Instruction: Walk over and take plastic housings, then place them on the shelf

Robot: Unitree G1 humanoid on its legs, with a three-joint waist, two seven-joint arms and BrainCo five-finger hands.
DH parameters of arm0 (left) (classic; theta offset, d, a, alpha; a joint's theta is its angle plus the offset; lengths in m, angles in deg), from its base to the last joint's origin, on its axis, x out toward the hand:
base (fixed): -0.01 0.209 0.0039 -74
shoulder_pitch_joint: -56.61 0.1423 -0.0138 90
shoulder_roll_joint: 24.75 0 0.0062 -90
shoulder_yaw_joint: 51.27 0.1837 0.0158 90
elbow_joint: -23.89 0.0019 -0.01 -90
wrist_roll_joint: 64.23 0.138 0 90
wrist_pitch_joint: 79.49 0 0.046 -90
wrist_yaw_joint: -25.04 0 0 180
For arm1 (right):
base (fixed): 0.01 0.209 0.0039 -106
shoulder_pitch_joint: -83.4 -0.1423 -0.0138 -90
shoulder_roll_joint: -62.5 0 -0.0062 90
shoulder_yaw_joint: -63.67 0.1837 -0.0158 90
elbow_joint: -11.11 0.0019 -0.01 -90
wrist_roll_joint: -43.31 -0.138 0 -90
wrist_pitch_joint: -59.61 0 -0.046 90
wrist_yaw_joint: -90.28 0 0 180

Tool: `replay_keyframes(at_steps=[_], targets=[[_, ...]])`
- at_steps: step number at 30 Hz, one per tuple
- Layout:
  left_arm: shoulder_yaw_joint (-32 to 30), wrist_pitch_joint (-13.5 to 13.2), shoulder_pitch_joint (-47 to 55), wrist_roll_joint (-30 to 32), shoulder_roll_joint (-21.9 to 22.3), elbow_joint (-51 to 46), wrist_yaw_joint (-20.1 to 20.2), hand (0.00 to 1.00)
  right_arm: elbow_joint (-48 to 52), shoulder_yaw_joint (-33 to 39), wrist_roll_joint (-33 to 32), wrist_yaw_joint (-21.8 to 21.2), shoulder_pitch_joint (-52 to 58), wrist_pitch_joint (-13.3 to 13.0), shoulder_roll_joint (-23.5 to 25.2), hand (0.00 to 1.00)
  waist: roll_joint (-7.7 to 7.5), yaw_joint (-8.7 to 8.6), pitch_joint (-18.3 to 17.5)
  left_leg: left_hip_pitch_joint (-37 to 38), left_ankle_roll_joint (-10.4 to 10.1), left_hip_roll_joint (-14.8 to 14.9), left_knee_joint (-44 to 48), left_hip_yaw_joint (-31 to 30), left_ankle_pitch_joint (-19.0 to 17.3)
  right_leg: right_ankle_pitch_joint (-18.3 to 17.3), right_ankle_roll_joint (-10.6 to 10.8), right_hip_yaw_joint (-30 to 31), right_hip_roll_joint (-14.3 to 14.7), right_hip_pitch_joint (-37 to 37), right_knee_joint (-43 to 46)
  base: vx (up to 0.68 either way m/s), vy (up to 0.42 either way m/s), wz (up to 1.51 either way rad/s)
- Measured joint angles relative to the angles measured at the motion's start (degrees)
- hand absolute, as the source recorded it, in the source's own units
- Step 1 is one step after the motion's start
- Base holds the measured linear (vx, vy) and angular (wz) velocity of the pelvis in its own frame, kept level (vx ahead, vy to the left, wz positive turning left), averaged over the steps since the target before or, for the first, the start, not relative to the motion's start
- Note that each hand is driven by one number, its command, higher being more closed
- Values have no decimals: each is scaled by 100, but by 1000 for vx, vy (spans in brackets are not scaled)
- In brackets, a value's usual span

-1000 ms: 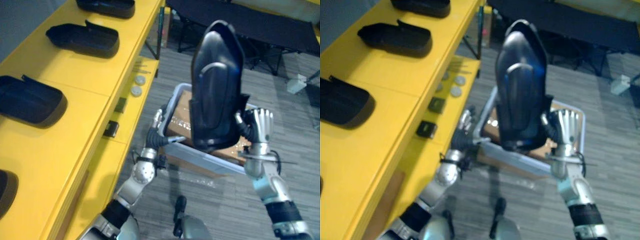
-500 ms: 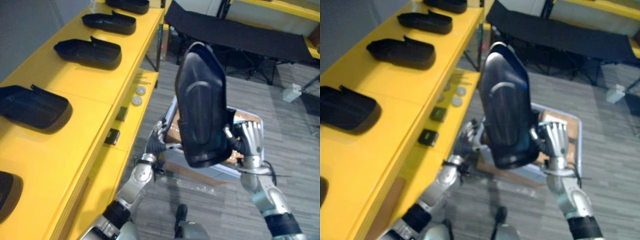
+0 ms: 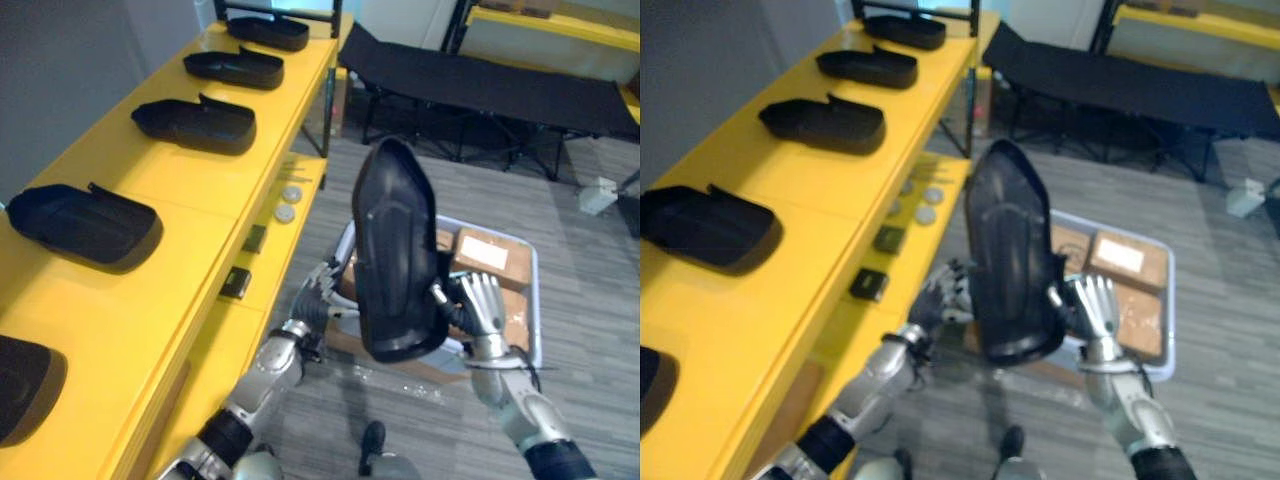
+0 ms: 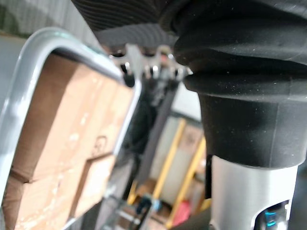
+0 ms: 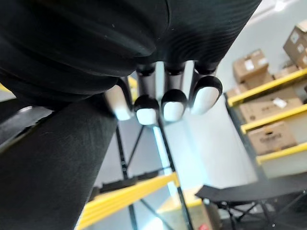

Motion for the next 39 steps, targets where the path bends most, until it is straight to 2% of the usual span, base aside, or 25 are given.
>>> replay_keyframes(at_steps=[7, 11, 16, 26, 32, 36, 39], targets=[[-278, 250, 81, 523, 13, -2, -188, 0, 2, -12, 26, 91, 40, -26, 4, 100, 2, 5, -6, 14, 12, -43, 1, 2, 7, 20, 27, 4, -39, 0, -1, -15, 11, 0], [-550, 347, 233, 651, 27, -2, -186, 0, 33, -9, 231, 86, 97, -167, 28, 100, -1, 11, -7, 17, 13, -46, 1, 3, 7, 21, 28, 6, -40, 1, -1, -10, 4, 0], [-887, 353, 362, 622, 26, -1, -124, 0, 72, 8, 248, 86, 221, -339, 70, 100, -3, 14, -9, 36, 13, -52, 0, 12, 7, 21, 28, 15, -38, 11, 0, -29, 11, -1], [-1382, 374, 663, 689, 30, 28, -153, 0, 80, 514, 347, 203, 262, -354, 122, 100, -6, 15, -17, 123, 17, -56, -91, 17, 8, 9, 21, 17, -43, 83, 0, -36, 10, 0], [-1508, 376, 677, 1310, 36, 139, -394, 0, 80, 803, 386, 414, 269, -390, 122, 100, -6, 14, -18, 139, 17, -66, -95, 29, 9, 9, 22, 22, -43, 84, 0, 0, 0, 0], [-1739, 376, 681, 1455, 44, 326, -609, 0, 80, 990, 393, 438, 285, -408, 121, 100, -5, 14, -18, 202, 18, -78, -110, 119, 8, 8, 22, 58, -43, 96, 0, -21, 22, -6], [-1870, 373, 715, 1449, 50, 344, -600, 0, 80, 1072, 397, 438, 309, -458, 121, 100, -5, 9, -18, 200, 19, -78, -113, 124, 7, 4, 25, 63, -45, 99, 0, -52, 12, -2]])
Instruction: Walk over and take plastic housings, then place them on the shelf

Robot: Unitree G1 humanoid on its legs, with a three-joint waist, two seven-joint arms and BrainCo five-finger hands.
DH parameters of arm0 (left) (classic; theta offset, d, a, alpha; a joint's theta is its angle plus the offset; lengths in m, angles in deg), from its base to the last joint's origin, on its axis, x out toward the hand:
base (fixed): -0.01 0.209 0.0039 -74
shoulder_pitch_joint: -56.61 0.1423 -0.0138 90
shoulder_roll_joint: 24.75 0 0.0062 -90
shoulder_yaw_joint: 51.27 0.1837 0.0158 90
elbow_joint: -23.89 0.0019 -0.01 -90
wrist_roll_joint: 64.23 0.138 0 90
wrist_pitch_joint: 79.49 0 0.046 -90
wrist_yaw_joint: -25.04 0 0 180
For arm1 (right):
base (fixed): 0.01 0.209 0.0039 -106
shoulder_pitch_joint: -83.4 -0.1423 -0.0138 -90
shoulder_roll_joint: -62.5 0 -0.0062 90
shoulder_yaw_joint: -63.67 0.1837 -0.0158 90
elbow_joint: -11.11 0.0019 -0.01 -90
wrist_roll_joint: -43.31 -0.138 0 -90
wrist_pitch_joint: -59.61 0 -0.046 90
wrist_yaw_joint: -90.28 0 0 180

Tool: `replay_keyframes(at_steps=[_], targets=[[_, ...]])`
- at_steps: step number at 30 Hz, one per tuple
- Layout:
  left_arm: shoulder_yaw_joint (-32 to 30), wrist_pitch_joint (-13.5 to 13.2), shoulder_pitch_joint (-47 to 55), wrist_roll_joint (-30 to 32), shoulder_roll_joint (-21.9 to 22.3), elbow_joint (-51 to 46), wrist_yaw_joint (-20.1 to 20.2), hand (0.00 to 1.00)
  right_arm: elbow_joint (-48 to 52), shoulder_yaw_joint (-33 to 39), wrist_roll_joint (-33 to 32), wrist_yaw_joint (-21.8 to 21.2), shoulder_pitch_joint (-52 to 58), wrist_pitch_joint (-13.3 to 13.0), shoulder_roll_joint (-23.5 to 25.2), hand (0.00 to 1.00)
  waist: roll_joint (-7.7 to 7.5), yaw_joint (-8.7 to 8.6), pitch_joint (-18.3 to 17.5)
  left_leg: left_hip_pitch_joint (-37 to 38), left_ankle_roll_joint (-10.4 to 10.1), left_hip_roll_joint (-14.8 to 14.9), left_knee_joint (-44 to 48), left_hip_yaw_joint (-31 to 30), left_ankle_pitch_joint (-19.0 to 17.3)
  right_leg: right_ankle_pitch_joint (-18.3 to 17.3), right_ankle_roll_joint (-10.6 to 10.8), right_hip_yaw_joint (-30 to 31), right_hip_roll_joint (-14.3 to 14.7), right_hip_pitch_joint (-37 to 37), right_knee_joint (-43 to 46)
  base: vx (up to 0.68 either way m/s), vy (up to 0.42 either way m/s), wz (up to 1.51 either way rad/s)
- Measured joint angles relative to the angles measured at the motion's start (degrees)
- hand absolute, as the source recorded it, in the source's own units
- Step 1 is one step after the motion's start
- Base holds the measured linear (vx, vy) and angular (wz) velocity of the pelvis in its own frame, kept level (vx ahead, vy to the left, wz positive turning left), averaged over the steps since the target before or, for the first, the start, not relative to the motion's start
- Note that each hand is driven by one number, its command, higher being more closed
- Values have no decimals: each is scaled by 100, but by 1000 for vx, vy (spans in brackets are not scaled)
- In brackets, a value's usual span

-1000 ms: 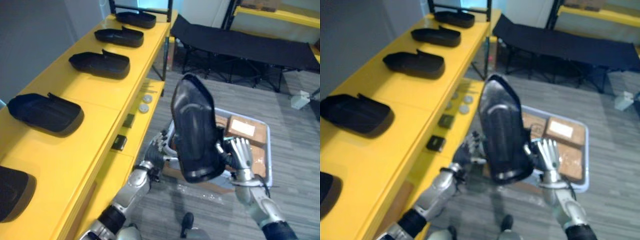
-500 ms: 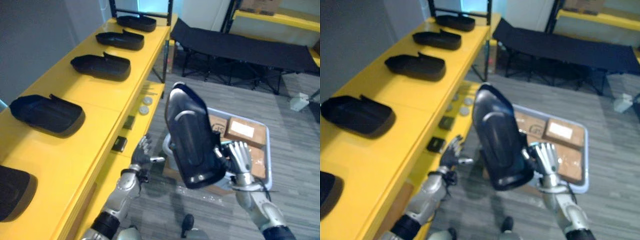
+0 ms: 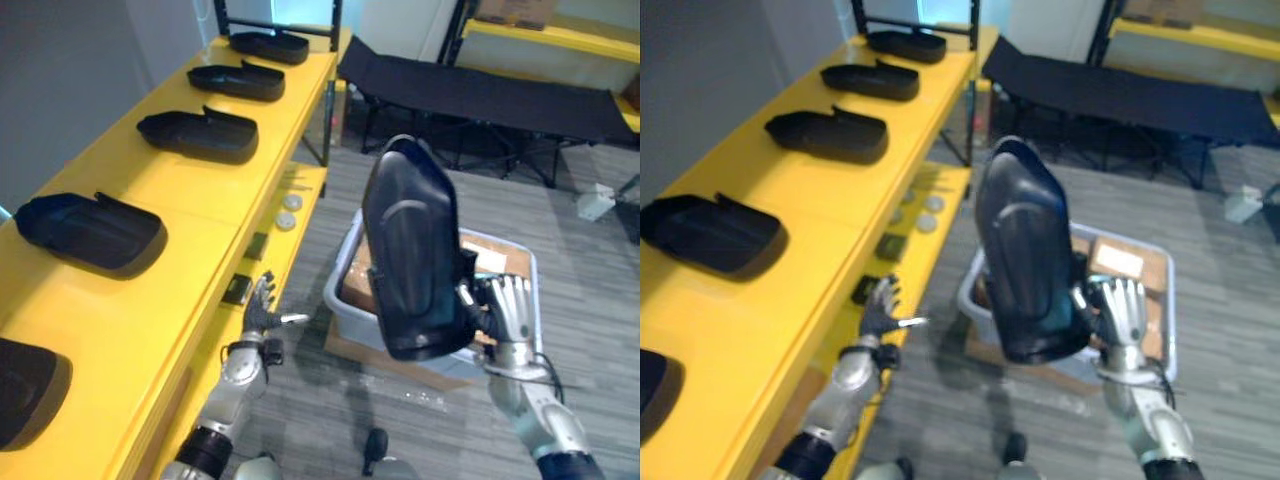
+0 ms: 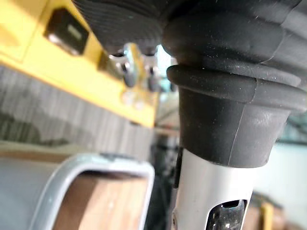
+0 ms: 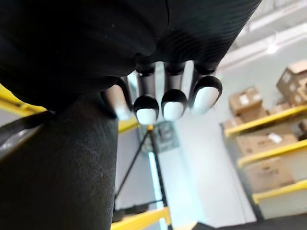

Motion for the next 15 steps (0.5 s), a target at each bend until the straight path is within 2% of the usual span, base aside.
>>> replay_keyframes(at_steps=[4, 10, 15], targets=[[-57, -17, 70, -276, -4, 0, 203, 0, 0, 46, 62, 0, 1, -56, -1, 100, 1, 0, 0, 2, 0, 0, 1, -1, 0, -4, 1, 0, -2, 5, 6, -46, 7, 0], [-172, -31, 142, -1244, -4, -156, 1130, 0, -13, 49, 232, 0, 0, -55, -1, 100, 5, -3, -2, 2, 0, -11, 2, -7, 0, -13, 12, -5, -13, 4, 12, -31, 11, 1], [-247, 55, 214, -2088, -36, -576, 1828, 0, -41, 52, 325, 0, -1, -53, -2, 100, 98, -2, -56, 1, 1, -31, 13, -67, 0, -13, 14, -46, -26, 5, 12, -1, 0, 5]])
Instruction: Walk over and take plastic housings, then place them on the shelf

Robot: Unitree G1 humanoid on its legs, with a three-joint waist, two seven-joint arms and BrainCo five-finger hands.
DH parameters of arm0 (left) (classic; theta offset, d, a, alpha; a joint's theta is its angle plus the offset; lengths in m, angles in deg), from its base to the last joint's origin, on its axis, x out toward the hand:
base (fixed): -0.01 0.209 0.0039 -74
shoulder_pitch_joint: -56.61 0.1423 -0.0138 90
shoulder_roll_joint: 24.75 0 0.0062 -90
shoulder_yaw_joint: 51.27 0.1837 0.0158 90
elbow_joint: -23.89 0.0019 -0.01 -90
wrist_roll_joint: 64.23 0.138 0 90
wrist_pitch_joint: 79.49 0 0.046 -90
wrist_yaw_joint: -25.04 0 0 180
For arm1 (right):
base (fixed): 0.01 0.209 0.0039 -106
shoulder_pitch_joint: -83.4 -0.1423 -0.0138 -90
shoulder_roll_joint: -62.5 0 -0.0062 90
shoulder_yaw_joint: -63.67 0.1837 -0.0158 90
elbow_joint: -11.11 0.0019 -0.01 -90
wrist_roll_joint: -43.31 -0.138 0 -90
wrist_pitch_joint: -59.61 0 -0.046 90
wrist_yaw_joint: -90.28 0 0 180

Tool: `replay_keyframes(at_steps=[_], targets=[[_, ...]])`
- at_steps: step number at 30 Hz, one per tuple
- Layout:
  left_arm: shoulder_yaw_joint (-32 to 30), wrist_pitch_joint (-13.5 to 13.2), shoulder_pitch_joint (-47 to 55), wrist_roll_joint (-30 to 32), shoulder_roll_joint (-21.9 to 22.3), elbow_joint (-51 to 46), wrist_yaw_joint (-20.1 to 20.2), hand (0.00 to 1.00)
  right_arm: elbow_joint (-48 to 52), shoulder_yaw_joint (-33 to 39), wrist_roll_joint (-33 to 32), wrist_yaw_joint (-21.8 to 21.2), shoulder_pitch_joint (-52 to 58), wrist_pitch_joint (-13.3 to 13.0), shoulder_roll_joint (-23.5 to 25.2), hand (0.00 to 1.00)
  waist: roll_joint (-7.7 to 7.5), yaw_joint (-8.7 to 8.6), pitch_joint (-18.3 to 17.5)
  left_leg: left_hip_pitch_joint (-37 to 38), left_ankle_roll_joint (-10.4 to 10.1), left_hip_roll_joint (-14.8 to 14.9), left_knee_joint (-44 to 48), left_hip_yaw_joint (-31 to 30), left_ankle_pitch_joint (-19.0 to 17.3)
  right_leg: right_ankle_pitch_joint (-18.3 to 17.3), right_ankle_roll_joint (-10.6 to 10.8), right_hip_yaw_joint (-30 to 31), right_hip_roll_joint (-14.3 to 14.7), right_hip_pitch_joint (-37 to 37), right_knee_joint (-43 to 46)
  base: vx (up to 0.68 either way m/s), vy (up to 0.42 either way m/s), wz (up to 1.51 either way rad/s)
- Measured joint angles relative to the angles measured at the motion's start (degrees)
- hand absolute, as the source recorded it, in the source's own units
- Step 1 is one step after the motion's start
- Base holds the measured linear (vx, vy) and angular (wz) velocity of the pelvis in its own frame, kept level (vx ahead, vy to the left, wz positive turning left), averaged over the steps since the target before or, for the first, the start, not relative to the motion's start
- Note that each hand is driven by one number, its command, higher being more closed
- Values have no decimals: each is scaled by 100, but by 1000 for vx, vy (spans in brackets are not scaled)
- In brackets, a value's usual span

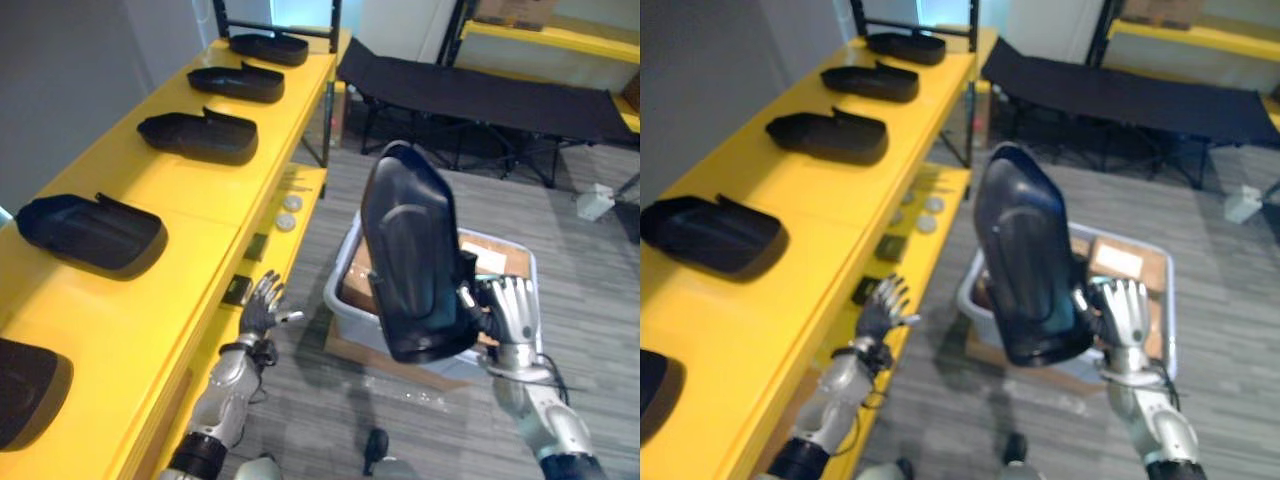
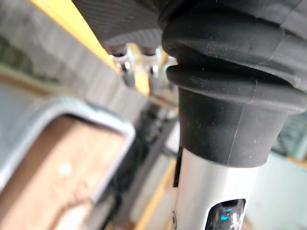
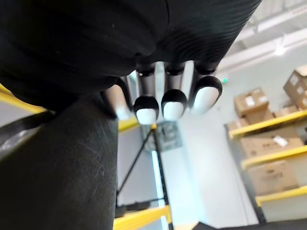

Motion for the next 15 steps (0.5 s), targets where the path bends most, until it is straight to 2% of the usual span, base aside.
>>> replay_keyframes(at_steps=[5, 8, 13, 15], targets=[[2, 87, 204, -609, -3, -483, 657, 0, -233, 2, 11, 0, -53, 1, -10, 100, 107, 2, -62, 1, 1, -4, -6, -73, -1, -17, 13, -41, -2, 52, 0, -30, 6, 4], [25, 200, 249, -763, -32, -690, 837, 0, -259, 2, 16, 0, -61, 2, -53, 100, 113, 4, -65, -1, 2, -6, -13, -75, -2, -61, -25, -43, -7, 61, 0, -61, 9, 0], [57, 431, 362, -684, -215, -959, 1055, 0, -260, 6, 15, 17, -91, 1, -151, 100, 163, -2, -94, 1, 2, -15, -31, -88, 0, -52, -6, -76, -15, 59, -1, -19, 7, 1], [67, 545, 420, -459, -252, -1007, 1059, 0, -260, 8, 15, 17, -116, 1, -181, 100, 197, -4, -115, 2, 7, -28, -44, -107, 5, -36, 18, -133, -25, 58, -6, -5, 16, 7]])
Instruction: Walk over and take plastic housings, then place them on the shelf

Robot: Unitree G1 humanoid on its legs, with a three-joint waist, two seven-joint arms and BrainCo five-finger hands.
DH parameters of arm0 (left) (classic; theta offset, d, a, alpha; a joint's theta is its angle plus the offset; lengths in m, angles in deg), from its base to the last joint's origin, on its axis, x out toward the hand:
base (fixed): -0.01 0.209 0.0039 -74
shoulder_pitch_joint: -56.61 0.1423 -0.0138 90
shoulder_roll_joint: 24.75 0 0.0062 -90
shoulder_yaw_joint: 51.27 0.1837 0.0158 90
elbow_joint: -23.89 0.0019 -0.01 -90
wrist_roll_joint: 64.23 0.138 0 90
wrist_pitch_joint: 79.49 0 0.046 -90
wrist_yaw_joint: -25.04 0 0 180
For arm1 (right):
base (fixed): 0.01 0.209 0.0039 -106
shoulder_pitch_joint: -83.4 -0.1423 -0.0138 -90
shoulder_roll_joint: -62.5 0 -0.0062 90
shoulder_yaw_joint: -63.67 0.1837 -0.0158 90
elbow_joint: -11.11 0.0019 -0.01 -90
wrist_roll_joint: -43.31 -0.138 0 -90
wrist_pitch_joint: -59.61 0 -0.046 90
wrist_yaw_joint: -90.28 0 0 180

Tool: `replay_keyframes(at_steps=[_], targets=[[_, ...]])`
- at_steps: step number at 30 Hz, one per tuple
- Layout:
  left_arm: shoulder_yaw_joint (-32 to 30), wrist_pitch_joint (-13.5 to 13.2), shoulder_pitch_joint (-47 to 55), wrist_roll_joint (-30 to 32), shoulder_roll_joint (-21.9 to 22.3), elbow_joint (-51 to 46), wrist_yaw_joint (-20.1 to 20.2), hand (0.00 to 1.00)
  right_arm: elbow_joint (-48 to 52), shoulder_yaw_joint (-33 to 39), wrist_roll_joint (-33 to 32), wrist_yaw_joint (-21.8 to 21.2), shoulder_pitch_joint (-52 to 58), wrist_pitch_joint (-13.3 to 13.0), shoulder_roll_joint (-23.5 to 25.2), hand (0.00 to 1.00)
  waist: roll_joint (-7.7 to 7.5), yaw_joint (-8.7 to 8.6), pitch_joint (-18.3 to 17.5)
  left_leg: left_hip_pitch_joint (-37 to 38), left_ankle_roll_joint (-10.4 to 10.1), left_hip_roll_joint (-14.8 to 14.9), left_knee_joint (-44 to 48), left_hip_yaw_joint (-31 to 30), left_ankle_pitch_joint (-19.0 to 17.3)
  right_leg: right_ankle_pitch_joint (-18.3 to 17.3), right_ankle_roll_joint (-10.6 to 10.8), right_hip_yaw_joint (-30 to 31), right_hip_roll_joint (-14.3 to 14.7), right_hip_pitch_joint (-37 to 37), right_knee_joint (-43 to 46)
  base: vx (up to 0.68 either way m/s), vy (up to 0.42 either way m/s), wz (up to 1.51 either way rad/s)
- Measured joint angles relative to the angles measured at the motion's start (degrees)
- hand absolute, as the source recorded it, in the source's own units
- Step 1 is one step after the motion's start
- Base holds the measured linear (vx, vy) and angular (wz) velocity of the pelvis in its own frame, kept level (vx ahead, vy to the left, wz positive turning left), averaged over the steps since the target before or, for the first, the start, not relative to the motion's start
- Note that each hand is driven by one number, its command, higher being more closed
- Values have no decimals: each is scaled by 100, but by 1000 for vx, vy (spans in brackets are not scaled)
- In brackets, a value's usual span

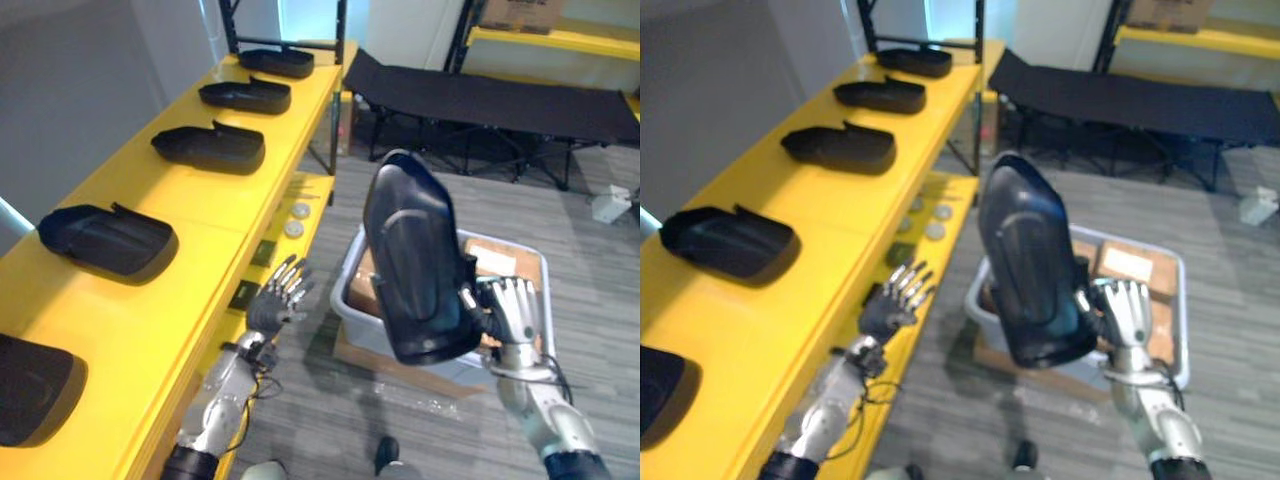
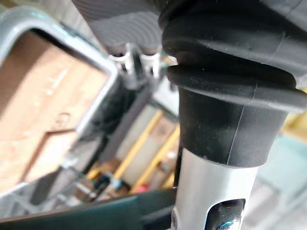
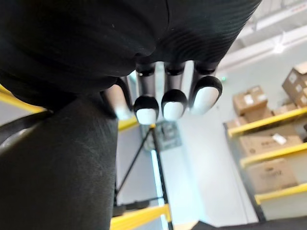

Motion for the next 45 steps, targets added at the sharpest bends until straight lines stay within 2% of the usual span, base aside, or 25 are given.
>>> replay_keyframes(at_steps=[7, 9, 17, 23, 31, 38, 45], targets=[[35, 370, 14, 662, -20, -114, -55, 0, 0, 0, -2, 12, -138, -18, -51, 100, 3, 10, -2, -5, 5, -22, -2, -36, 5, 1, 0, -32, -14, 5, -2, -14, 16, 3], [51, 377, 20, 972, -93, -115, -70, 0, 0, 0, -3, 17, -153, -64, -71, 100, 4, 10, -1, -4, 6, -22, -10, -41, 4, 1, 0, -34, -15, 12, -3, -46, 20, 1], [188, 385, 100, 1498, -235, -115, -182, 0, 3, -12, -3, 23, -153, -174, -71, 100, 13, 15, 3, -3, 8, -23, -7, -47, 5, -1, -1, -38, -18, 21, -4, -49, 16, 0], [208, 379, 106, 1502, -233, -115, -177, 0, 3, -42, -3, 23, -152, -237, -71, 100, 39, 16, 2, -4, 8, -26, -10, -52, 6, 0, -1, -45, -19, 22, -8, -24, 12, 0], [411, 302, 102, 1477, -204, -114, -168, 0, -174, -543, 142, 23, -151, -225, -64, 100, 70, 27, 3, -5, 20, -32, -25, -78, 13, 0, -1, -57, -41, 34, -9, -10, 5, 0], [661, 242, 69, 1215, -207, -112, -75, 0, -357, -924, 158, 6, -173, -61, -62, 100, 120, 31, -15, -6, 33, -72, -37, -90, 23, 1, 1, -71, -64, 37, -8, 0, 0, 0], [963, 238, -67, 1222, -175, -111, -57, 0, -357, -1232, 149, -221, -270, 19, -51, 100, 132, 30, -22, -6, 34, -72, -30, -93, 24, 1, 1, -73, -63, 39, -8, 0, 0, 0]])
